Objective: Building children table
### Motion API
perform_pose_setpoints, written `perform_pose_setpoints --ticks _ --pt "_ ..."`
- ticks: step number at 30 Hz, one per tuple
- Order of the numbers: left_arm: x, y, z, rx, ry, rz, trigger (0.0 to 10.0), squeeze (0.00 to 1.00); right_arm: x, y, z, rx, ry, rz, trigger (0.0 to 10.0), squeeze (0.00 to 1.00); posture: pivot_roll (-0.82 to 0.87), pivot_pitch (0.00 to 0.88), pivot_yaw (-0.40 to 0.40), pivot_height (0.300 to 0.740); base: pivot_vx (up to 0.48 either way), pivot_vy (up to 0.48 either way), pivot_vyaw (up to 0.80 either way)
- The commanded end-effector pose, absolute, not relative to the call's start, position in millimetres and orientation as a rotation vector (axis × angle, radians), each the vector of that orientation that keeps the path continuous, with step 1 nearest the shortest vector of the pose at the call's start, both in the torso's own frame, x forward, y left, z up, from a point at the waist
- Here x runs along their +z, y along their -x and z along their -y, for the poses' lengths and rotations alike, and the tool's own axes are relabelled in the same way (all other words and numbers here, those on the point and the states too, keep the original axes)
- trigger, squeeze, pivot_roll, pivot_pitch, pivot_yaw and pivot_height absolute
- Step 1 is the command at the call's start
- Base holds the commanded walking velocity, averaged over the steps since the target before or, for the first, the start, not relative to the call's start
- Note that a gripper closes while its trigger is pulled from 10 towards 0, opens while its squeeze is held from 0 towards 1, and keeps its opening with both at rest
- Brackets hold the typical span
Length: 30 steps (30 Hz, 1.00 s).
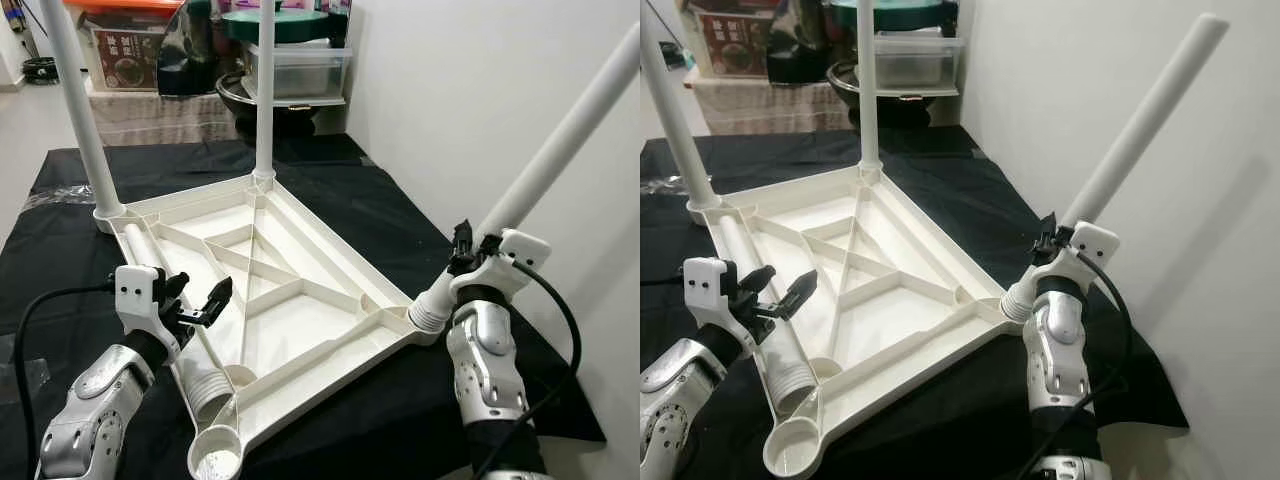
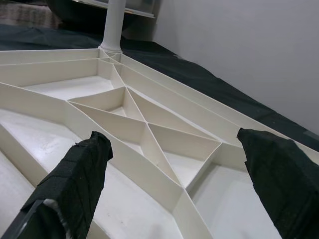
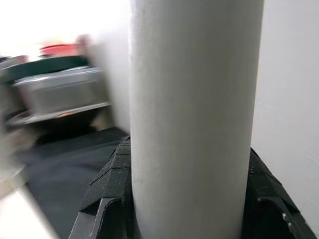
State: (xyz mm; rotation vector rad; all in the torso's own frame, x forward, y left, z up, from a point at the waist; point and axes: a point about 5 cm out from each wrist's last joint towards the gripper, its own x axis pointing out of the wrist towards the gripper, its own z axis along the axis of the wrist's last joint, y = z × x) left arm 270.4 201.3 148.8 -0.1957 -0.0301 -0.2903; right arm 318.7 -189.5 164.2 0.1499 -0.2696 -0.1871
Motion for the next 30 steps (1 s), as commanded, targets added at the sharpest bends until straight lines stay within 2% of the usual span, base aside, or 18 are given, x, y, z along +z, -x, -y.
perform_pose_setpoints --ticks 1,2,4,9,13,16,18,21,30 --pt "146 -271 -200 -0.285 0.201 0.028 10.0 0.00 145 -315 179 -0.095 -0.149 0.184 0.0 0.00 0.00 0.000 -0.074 0.740 0.000 0.000 0.00" --pt "145 -272 -199 -0.290 0.203 0.025 10.0 0.00 142 -312 171 0.045 -0.118 0.175 0.0 0.00 0.00 0.000 -0.074 0.740 0.000 0.000 0.00" --pt "144 -273 -198 -0.295 0.204 0.024 10.0 0.00 141 -314 167 0.122 -0.104 0.156 0.0 0.00 -0.01 0.000 -0.069 0.740 0.000 0.000 0.00" --pt "144 -273 -197 -0.299 0.204 0.022 10.0 0.00 136 -319 165 0.192 -0.072 0.114 0.0 0.00 -0.01 0.000 -0.070 0.740 0.000 0.000 0.00" --pt "144 -273 -198 -0.297 0.206 0.021 10.0 0.00 126 -323 167 0.254 -0.132 0.045 0.0 0.00 0.00 0.000 -0.082 0.740 0.000 0.000 0.00" --pt "142 -271 -199 -0.296 0.212 0.015 10.0 0.00 126 -319 160 0.336 -0.185 0.041 0.0 0.00 0.01 0.000 -0.087 0.740 0.000 0.000 0.00" --pt "140 -270 -199 -0.298 0.219 0.008 10.0 0.00 122 -310 150 0.475 -0.216 0.031 0.0 0.00 0.01 0.000 -0.087 0.740 0.000 0.000 0.00" --pt "139 -270 -198 -0.302 0.223 0.007 10.0 0.00 120 -305 148 0.547 -0.239 0.029 0.0 0.00 0.01 0.000 -0.086 0.740 0.000 0.000 0.00" --pt "139 -272 -197 -0.307 0.231 0.005 10.0 0.00 117 -300 149 0.647 -0.247 0.005 0.0 0.00 0.00 0.000 -0.085 0.740 0.000 0.000 0.00"
